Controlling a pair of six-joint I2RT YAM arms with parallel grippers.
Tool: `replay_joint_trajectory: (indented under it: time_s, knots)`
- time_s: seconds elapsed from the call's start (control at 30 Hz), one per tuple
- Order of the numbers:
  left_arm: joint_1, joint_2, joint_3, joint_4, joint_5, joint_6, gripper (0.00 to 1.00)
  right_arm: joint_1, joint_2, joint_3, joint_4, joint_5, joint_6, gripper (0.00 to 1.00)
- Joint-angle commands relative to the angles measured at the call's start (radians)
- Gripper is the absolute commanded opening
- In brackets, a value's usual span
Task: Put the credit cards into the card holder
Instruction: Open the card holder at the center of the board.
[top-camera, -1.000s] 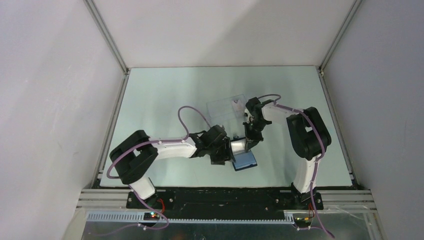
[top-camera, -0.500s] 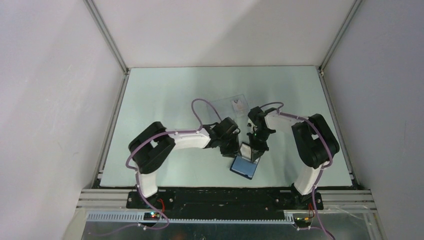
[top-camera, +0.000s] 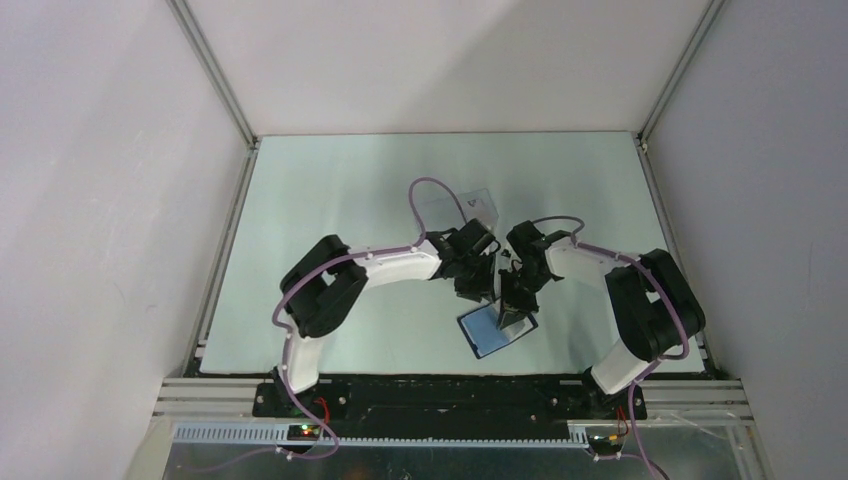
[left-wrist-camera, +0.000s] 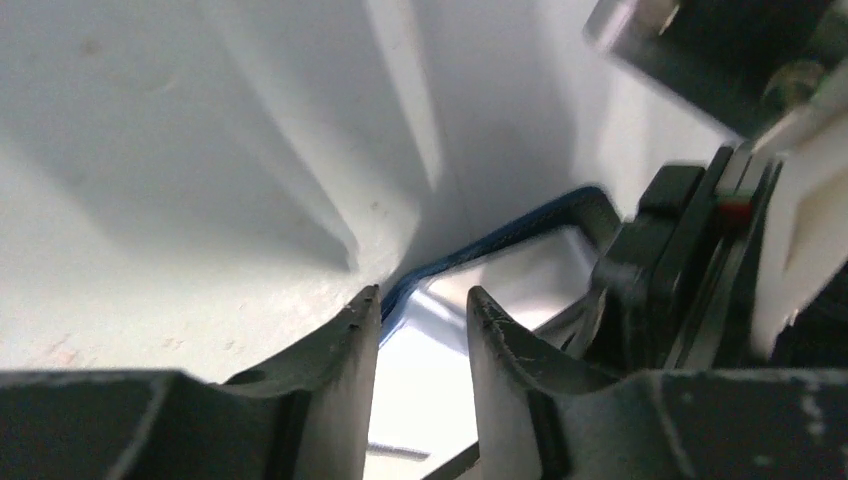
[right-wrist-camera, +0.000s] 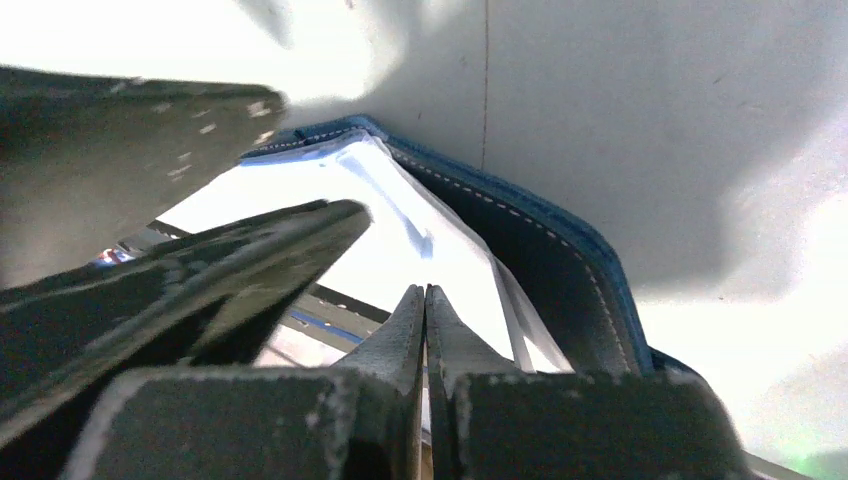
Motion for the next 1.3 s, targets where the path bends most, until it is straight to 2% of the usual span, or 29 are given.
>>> replay_joint_trajectory:
  time_s: [0.0, 0.13, 0.27, 0.33, 0.47, 0.6, 0.8, 1.0, 1.27]
  knots:
    - [0.005, -0.161, -0.039, -0.081, -0.092, 0.046, 0.44, -0.015, 0.004, -0.009, 0.058, -0.033, 0.041, 0.02]
    - [-0.023, -0.236, -0.119, -0.086, -0.091, 0.003, 0.44, -0.023, 0.018, -0.009, 0.07, -0.041, 0.049, 0.0]
    - [-0.086, -0.225, -0.138, -0.085, -0.063, -0.047, 0.37, -0.036, 0.023, -0.008, 0.082, -0.039, 0.055, 0.0]
    - [-0.115, -0.201, -0.136, -0.084, -0.061, -0.075, 0.31, -0.046, 0.029, -0.008, 0.084, -0.041, 0.051, 0.0]
    - [-0.14, -0.146, -0.147, -0.085, -0.065, -0.116, 0.11, -0.066, 0.057, 0.006, 0.055, -0.017, 0.013, 0.0]
    - [-0.136, -0.104, -0.153, -0.113, -0.08, -0.135, 0.01, -0.077, 0.066, 0.025, -0.006, 0.098, -0.02, 0.0]
    - [-0.119, -0.044, -0.095, -0.207, -0.136, -0.082, 0.0, -0.078, 0.066, 0.034, -0.076, 0.297, -0.026, 0.0]
    - [-0.098, 0.016, -0.038, -0.256, -0.149, -0.04, 0.0, -0.063, 0.065, 0.034, -0.113, 0.356, -0.013, 0.0]
    - [-0.087, 0.013, -0.039, -0.271, -0.171, -0.024, 0.0, -0.057, 0.075, 0.023, -0.116, 0.425, 0.027, 0.0]
